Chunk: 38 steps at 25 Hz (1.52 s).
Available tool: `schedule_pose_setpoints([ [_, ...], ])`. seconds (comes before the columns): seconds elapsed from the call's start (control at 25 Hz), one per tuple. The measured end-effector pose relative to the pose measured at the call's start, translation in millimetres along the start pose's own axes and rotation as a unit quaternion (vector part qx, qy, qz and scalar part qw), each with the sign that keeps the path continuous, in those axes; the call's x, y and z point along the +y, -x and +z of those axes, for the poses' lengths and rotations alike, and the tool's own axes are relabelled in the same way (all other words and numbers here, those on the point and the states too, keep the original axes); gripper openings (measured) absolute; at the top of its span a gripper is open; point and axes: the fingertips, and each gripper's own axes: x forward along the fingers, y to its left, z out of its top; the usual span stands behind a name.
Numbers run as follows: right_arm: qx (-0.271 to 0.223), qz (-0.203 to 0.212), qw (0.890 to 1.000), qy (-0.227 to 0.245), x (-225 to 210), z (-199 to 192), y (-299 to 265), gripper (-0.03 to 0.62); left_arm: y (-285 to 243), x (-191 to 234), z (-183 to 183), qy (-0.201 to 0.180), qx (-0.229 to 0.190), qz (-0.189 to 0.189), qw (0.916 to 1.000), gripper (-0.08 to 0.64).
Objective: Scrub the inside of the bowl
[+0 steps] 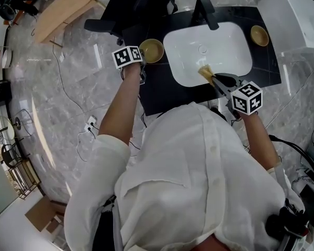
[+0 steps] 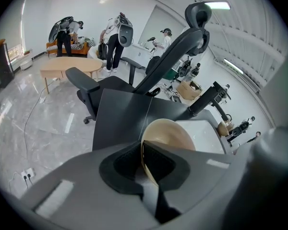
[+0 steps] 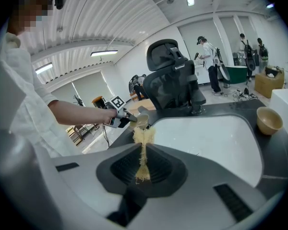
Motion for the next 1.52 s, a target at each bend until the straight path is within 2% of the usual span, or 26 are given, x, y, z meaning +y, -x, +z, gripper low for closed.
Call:
schedule_pose_setpoints([
  [0.16, 0.000, 0.004, 1.000, 0.004, 1.2, -0.3, -0.2, 0.026, 0.7, 1.0, 0.5, 0.007, -0.008, -0.008, 0.9999, 0.032],
  [0.36, -0.001, 0.006, 1.000, 0.004, -0.7, -1.8, 0.1, 0.026, 7.4, 1.3, 4.3, 0.004, -0.025, -0.005, 0.9997, 0.079],
  [0.6, -0.006, 0.007, 1.000, 0.008, 3.6, -1.3, 1.7, 0.026, 33.6, -3.1, 8.5, -0.044, -0.063, 0.009, 0.9970, 0.109],
  [0.76, -0.016, 0.009, 1.000, 0.009, 8.6, 0.2, 0.5, 0.026, 65.9, -11.6, 9.5, -0.070, -0.109, -0.002, 0.9915, 0.117],
  [0.92, -0.013, 0.006, 1.000, 0.020, 11.8, -3.1, 6.1, 0.026, 108.3, -44.8, 0.2, -0.094, -0.158, -0.051, 0.9817, 0.116],
  [1.08, -0.009, 0.001, 0.999, 0.033, 22.4, -3.8, 11.5, 0.026, 147.5, -99.2, -23.1, -0.132, -0.179, -0.139, 0.9650, 0.114],
  [1.16, -0.006, 0.000, 0.999, 0.047, 30.6, -2.4, 10.7, 0.026, 159.2, -122.7, -40.3, -0.153, -0.169, -0.179, 0.9570, 0.106],
  [1.28, -0.006, 0.001, 0.997, 0.074, 46.9, 2.8, 10.2, 0.026, 168.8, -147.9, -68.4, -0.170, -0.143, -0.229, 0.9479, 0.006],
  [1.4, -0.016, 0.002, 0.995, 0.097, 60.9, 11.0, 13.4, 0.026, 171.0, -160.9, -89.9, -0.194, -0.118, -0.239, 0.9439, 0.005],
  [1.52, -0.023, 0.003, 0.994, 0.105, 72.5, 18.1, 14.2, 0.026, 176.8, -173.0, -105.1, -0.243, -0.102, -0.250, 0.9317, 0.005],
])
